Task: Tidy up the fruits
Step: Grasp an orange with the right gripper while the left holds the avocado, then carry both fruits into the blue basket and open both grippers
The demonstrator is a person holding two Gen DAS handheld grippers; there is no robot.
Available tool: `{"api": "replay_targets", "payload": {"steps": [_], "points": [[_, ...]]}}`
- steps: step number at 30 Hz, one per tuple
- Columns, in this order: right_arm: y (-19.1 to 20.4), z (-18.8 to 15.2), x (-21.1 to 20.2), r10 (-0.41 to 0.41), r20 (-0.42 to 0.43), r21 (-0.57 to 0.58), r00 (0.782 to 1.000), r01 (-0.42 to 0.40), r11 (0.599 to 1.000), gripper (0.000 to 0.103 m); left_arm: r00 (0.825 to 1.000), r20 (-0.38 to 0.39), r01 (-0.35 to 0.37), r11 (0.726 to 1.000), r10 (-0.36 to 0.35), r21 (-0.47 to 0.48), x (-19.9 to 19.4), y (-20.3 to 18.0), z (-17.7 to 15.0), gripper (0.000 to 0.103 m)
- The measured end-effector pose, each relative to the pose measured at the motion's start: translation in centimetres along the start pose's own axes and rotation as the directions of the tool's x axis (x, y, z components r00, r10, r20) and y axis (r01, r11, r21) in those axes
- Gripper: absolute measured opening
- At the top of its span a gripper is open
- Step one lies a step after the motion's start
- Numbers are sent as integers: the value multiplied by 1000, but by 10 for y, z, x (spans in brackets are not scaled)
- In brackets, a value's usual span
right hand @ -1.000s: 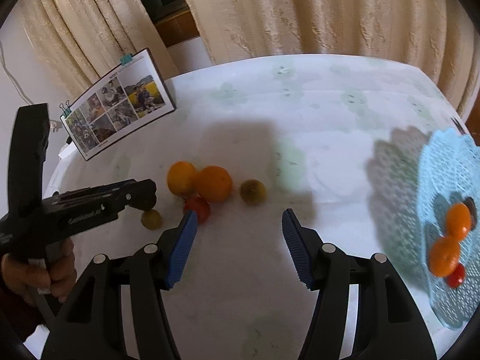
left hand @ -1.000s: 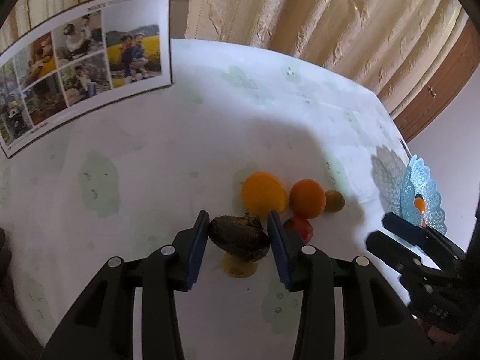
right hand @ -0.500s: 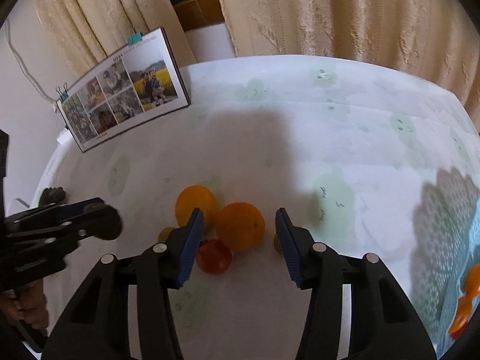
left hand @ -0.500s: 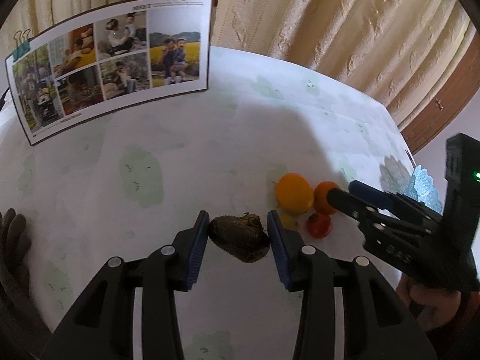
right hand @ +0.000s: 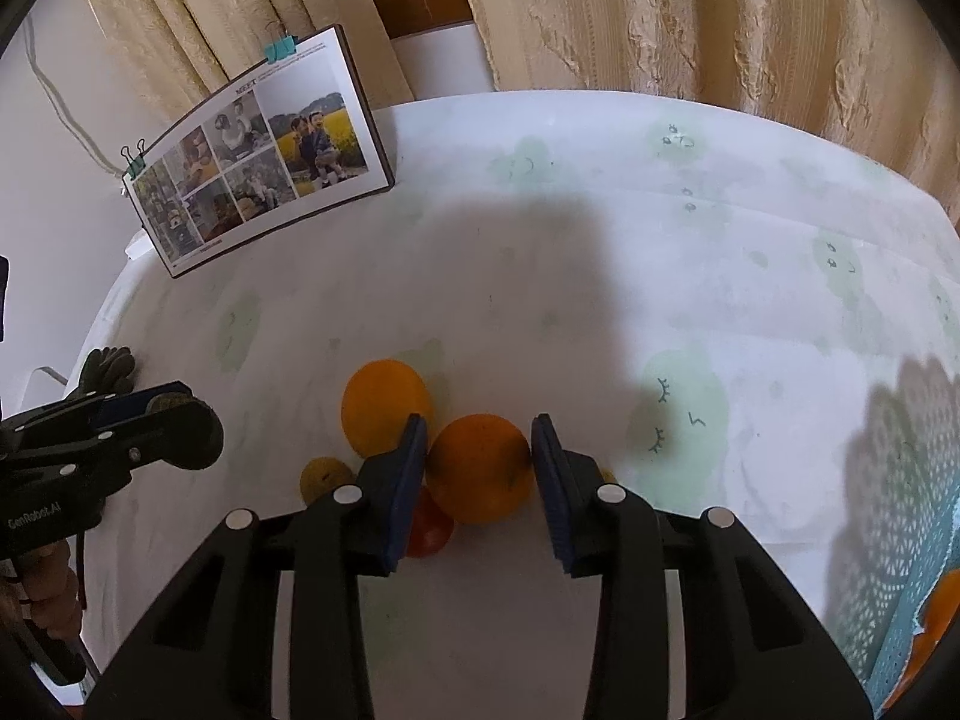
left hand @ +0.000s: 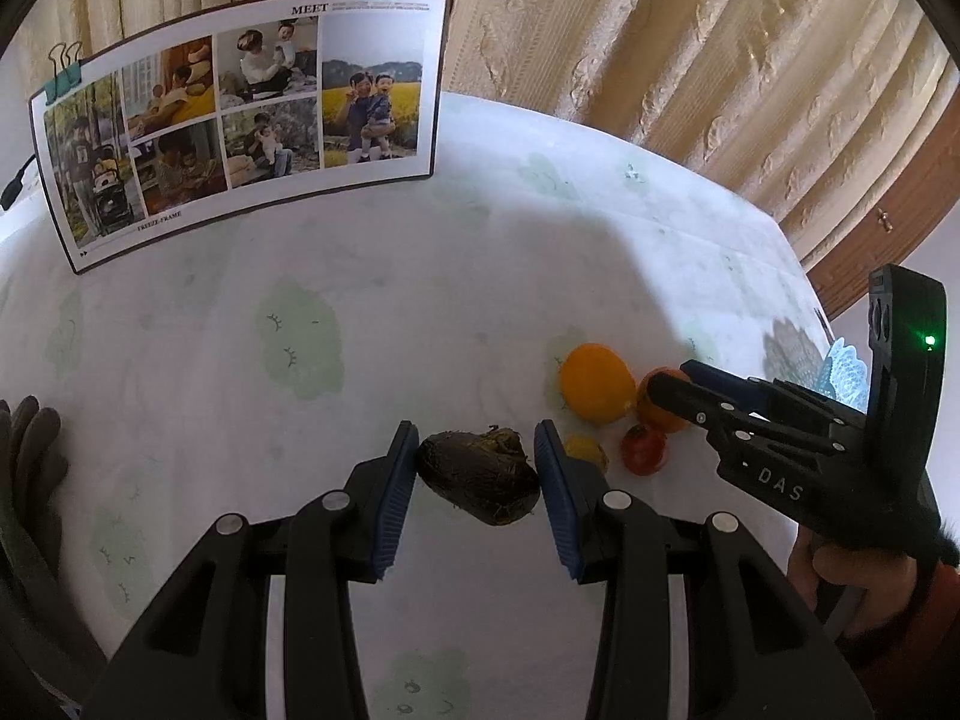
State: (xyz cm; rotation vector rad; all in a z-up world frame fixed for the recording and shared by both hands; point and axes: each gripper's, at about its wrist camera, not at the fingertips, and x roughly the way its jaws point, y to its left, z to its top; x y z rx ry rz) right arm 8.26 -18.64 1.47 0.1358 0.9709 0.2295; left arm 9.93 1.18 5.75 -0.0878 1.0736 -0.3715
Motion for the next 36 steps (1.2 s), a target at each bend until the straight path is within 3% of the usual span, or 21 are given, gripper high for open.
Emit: {"api": "replay_targets", "payload": {"steps": [18, 29, 36], "points": [[0, -5, 2, 33, -46, -41, 998, -35, 999, 39, 999, 24, -26, 1000, 27, -9, -20, -10, -9, 41], [-16, -17, -53, 44, 68, 41, 997, -47, 998, 38, 999, 41, -25, 1000, 25, 3, -28, -28, -13, 41], [-45, -33, -98, 6, 133, 116, 991, -21, 993, 38, 999, 51, -9, 999, 7, 33, -29, -55, -11, 41]]}}
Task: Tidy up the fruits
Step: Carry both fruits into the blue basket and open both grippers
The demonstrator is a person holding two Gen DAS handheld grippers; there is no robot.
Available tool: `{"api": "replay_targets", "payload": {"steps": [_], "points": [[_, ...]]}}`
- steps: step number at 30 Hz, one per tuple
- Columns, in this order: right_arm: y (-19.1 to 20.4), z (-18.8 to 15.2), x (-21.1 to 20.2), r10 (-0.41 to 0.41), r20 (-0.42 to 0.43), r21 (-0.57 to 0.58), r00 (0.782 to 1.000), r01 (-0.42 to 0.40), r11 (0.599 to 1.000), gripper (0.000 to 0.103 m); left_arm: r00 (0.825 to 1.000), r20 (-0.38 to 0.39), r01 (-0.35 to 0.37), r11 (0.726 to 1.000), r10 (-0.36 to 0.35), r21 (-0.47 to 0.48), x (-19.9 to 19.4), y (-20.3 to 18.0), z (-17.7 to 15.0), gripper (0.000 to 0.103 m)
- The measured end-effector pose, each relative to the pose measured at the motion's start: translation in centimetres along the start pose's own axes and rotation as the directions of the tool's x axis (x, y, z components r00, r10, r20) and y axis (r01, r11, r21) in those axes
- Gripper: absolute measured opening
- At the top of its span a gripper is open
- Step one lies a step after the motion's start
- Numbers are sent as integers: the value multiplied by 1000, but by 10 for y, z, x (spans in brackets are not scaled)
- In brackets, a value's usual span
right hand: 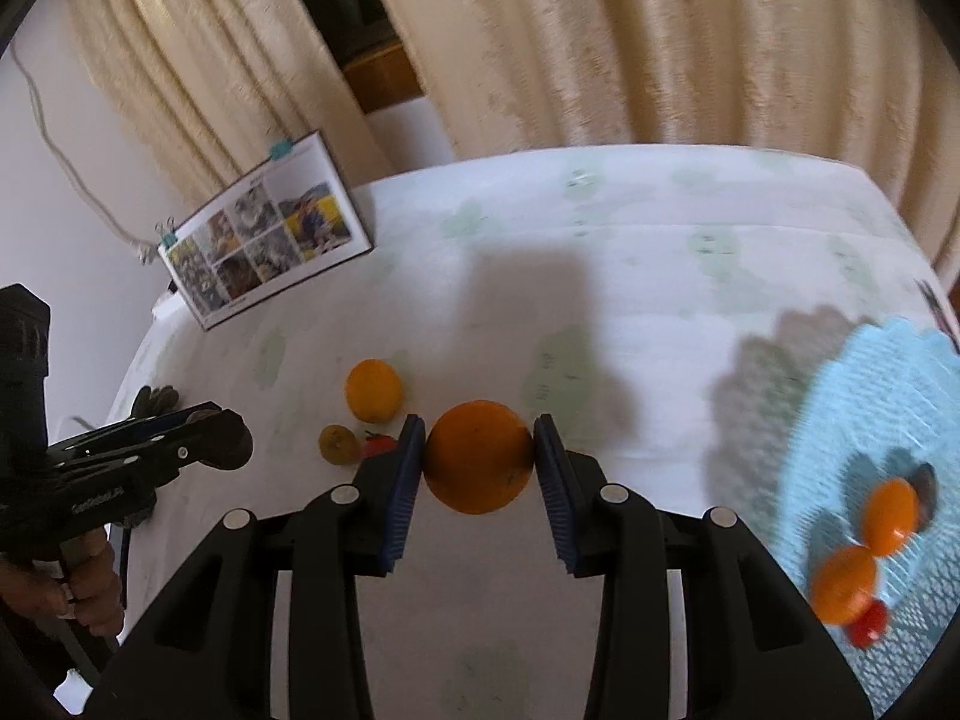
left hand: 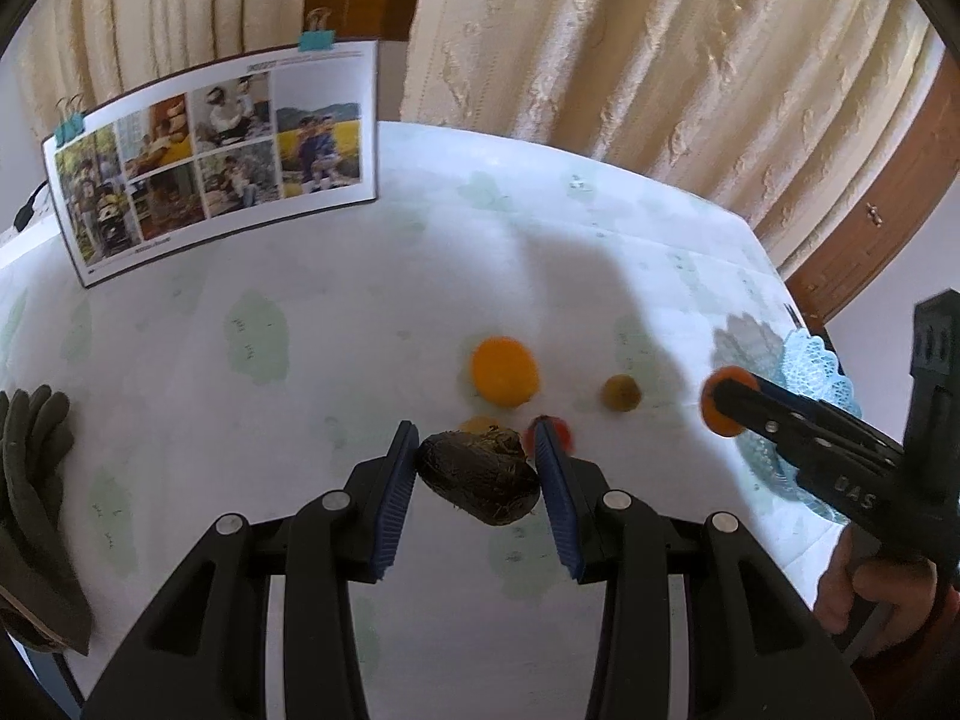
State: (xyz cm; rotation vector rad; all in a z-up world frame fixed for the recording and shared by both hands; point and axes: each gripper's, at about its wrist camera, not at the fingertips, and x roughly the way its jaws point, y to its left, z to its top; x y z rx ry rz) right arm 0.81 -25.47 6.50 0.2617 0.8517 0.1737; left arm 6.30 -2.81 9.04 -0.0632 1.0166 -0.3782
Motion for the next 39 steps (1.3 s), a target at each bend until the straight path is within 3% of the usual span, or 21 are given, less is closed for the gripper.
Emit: {"api": "replay_targets", "payload": {"steps": [7, 21, 30, 39], "points": [[-50, -16, -49, -74, 55, 98, 996, 69, 993, 38, 999, 5, 31, 998, -32, 53, 1, -40, 3, 41], [-148, -58, -115, -233, 66, 258, 970, 209, 943, 39, 996, -9, 91, 984, -90, 152, 11, -126, 0, 41], [-177, -76, -133, -278, 61, 297, 959, 248, 922, 39, 992, -21, 124, 970, -123, 207, 19, -178, -4, 41], [-182, -77, -149, -292, 102, 288, 951, 252, 924, 39, 991, -31, 137, 962, -134, 234, 26, -202, -7, 41]]}}
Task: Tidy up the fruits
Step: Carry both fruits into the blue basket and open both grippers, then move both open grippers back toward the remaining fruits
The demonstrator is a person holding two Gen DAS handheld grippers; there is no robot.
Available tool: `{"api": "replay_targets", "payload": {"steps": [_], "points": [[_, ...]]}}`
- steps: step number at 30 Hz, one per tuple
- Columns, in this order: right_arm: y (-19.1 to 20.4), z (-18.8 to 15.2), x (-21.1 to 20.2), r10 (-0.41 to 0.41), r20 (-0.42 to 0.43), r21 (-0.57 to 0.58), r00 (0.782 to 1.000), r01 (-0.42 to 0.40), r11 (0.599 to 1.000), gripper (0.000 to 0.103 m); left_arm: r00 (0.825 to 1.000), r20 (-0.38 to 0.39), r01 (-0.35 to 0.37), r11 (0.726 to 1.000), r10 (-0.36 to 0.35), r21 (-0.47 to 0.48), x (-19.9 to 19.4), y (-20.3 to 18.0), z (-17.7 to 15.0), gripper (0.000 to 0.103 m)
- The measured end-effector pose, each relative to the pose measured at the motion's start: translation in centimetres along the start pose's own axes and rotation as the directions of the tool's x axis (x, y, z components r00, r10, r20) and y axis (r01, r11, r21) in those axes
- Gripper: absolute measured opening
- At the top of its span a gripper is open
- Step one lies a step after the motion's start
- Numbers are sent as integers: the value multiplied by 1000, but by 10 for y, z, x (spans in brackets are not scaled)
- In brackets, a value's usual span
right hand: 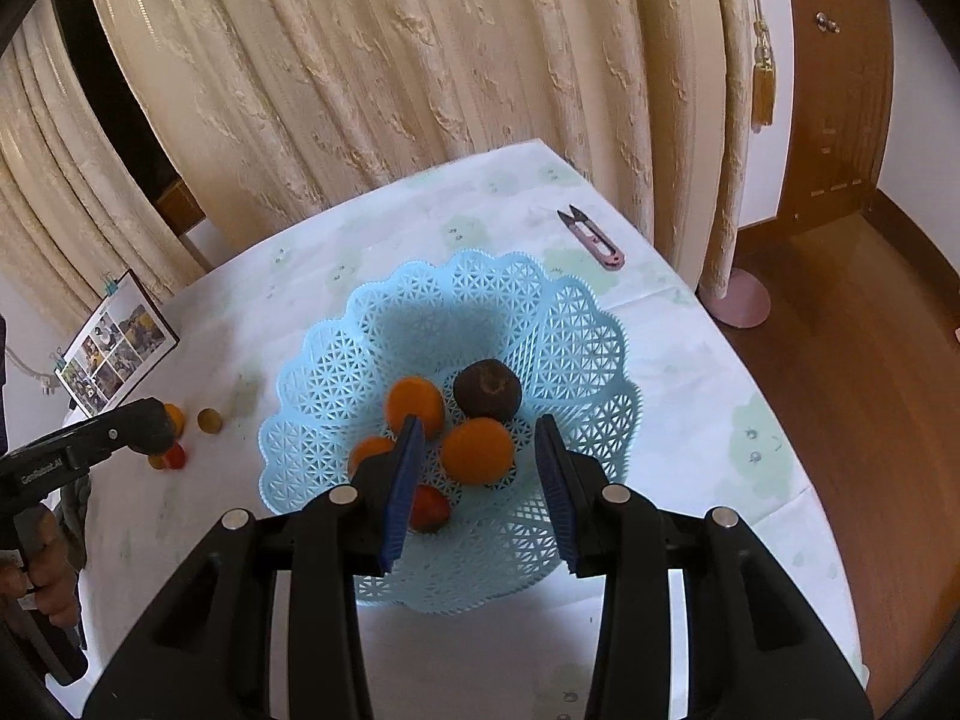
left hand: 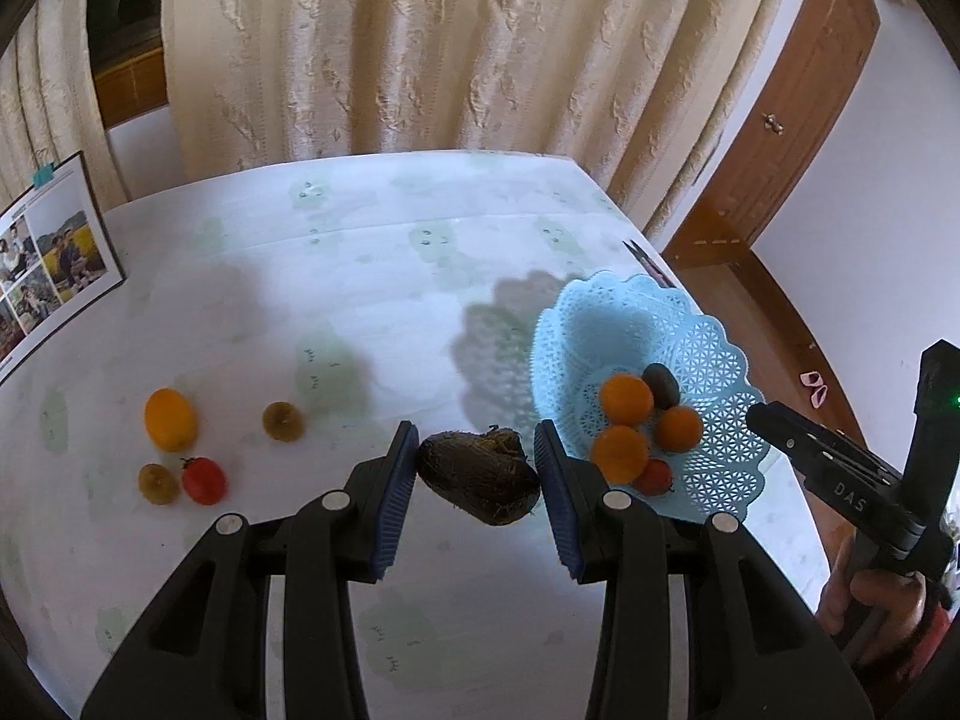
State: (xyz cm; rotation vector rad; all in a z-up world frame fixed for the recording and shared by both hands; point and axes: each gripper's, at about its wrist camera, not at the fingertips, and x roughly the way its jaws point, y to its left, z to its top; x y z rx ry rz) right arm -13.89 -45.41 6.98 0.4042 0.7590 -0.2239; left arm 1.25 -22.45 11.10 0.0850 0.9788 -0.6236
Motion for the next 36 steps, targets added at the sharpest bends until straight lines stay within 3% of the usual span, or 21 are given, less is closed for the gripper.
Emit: {"api": "replay_targets", "payload": {"steps": [7, 10, 17, 19, 21, 25, 36], "points": [[-2, -3, -4, 1, -1, -10, 1000, -1, 1000, 40, 999, -14, 33, 999, -32, 39, 11, -24, 4, 41], [-3, -8, -7, -7, -1, -12, 1000, 7, 1000, 56, 998, -26, 53, 997, -52, 64, 17, -39, 4, 41], [-7, -15, -8, -18, -13, -12, 1000, 18, 1000, 56, 995, -54, 85, 991, -80, 102, 34, -65, 5, 41], [-8, -16, -8, -19, -14, -7, 1000, 19, 1000, 56, 995, -55, 91, 991, -86, 97, 36, -67, 7, 46], [-9, -16, -8, -21, -14, -5, 1000, 21, 1000, 56, 994, -52, 98, 992, -94, 83, 35, -66, 9, 64], [-9, -15, -7, -24, -8, 2, 1000, 24, 1000, 62, 996, -46, 77, 995, -74, 65, 34, -58, 11, 65], [26, -8, 5, 29, -12, -44, 1000, -29, 999, 62, 999, -40, -6, 1000, 5, -21, 25, -7, 9, 65]]}}
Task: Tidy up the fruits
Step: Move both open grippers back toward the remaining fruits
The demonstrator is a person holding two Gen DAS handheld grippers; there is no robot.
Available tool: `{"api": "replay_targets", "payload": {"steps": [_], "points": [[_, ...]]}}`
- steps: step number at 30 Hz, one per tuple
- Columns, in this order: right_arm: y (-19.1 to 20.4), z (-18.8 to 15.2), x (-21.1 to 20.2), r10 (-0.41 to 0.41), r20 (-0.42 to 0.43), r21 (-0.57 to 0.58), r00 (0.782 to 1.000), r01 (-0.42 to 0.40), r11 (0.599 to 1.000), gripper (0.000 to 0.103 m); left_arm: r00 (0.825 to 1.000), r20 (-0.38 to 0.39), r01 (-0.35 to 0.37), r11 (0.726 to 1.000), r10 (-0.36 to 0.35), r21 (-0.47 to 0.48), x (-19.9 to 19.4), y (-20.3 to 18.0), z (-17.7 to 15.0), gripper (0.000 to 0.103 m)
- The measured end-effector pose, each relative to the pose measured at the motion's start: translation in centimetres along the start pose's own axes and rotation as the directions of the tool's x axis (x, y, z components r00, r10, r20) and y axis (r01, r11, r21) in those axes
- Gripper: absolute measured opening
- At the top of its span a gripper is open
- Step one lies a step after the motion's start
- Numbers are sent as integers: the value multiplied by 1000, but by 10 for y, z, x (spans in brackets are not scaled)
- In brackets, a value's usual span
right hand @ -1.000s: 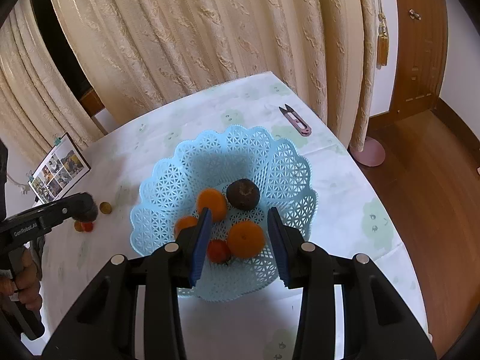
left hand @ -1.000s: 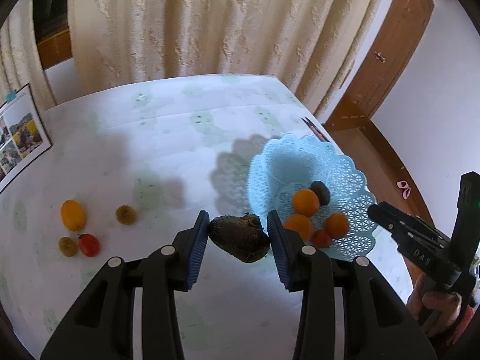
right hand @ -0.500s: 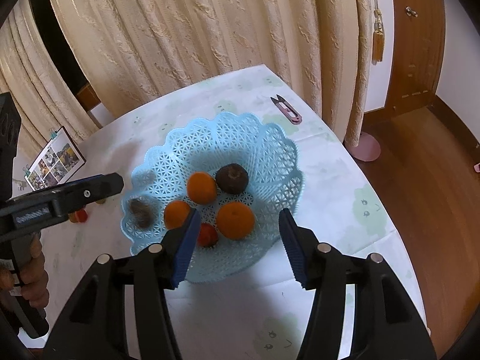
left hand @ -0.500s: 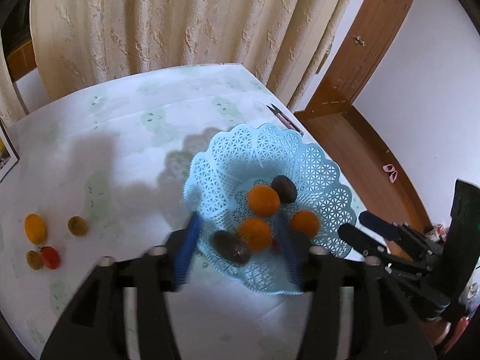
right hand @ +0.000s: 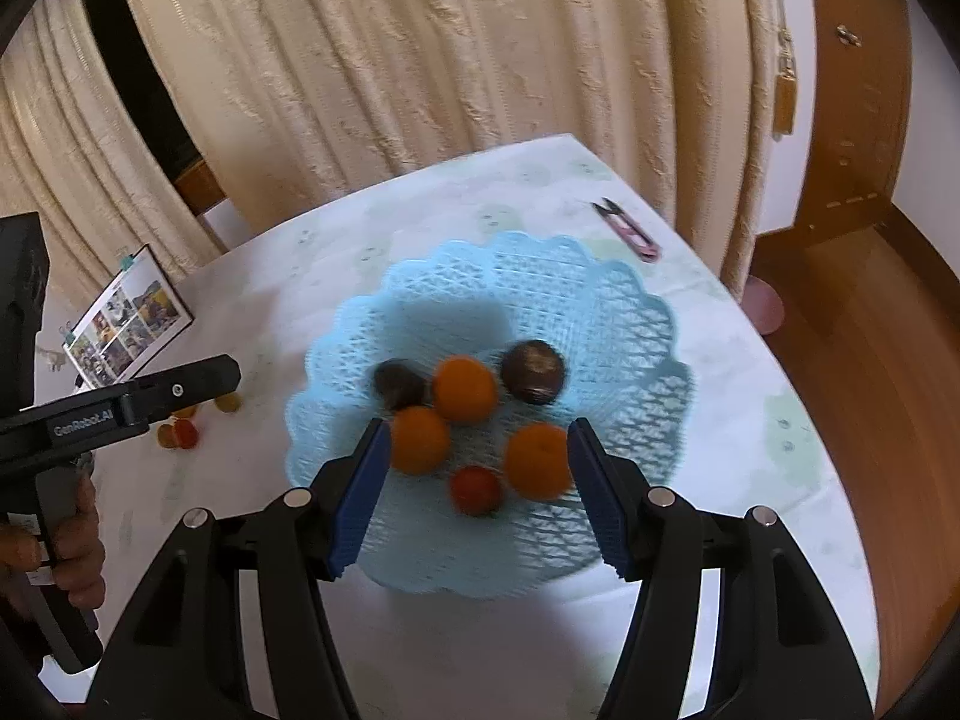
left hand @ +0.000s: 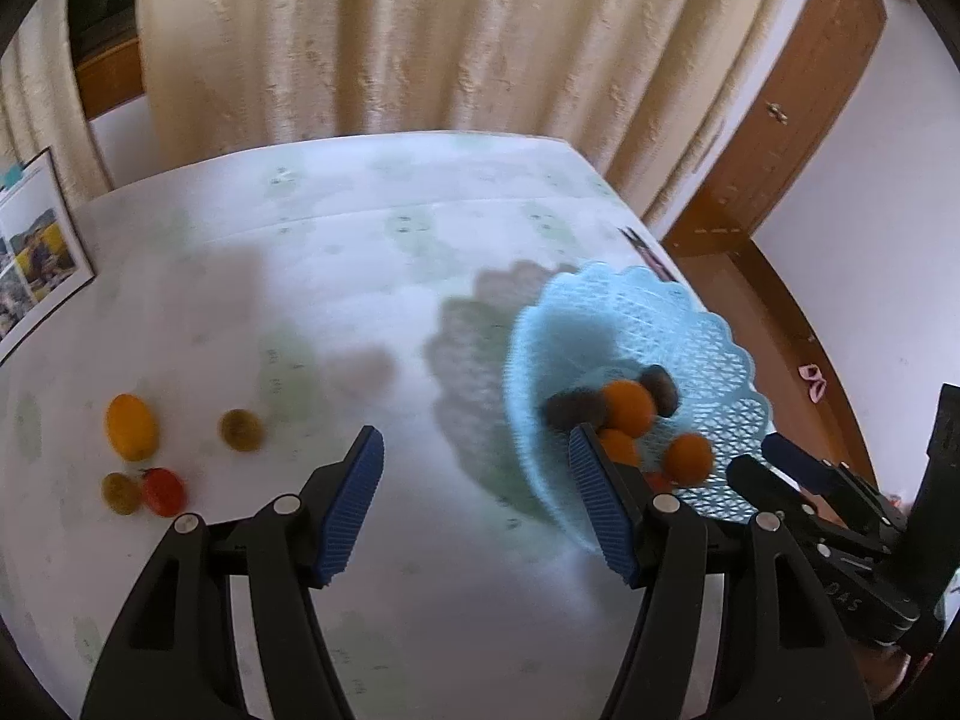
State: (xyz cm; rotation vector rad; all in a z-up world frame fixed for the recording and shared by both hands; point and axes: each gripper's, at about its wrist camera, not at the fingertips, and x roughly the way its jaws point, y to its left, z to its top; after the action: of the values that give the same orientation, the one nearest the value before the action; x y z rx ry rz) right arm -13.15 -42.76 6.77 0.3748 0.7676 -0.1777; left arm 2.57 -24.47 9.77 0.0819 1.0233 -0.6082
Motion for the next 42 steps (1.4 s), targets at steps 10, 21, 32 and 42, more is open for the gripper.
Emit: {"api": "replay_targets", "payload": {"steps": [10, 21, 32, 42], "points": [[49, 6, 17, 64, -21, -57, 998, -65, 996, 62, 996, 7, -86, 991, 87, -104, -14, 69, 0, 65], [109, -11, 34, 108, -76, -137, 991, -118, 984, 71, 982, -16, -186, 956, 188, -227, -12, 154, -2, 81], [150, -25, 44, 94, -102, -224, 990, -115, 968, 72, 973, -79, -229, 941, 216, -249, 15, 199, -4, 82], [166, -31, 58, 79, -127, -252, 989, -109, 962, 72, 976, -113, -209, 950, 187, -231, 38, 213, -8, 51]]}}
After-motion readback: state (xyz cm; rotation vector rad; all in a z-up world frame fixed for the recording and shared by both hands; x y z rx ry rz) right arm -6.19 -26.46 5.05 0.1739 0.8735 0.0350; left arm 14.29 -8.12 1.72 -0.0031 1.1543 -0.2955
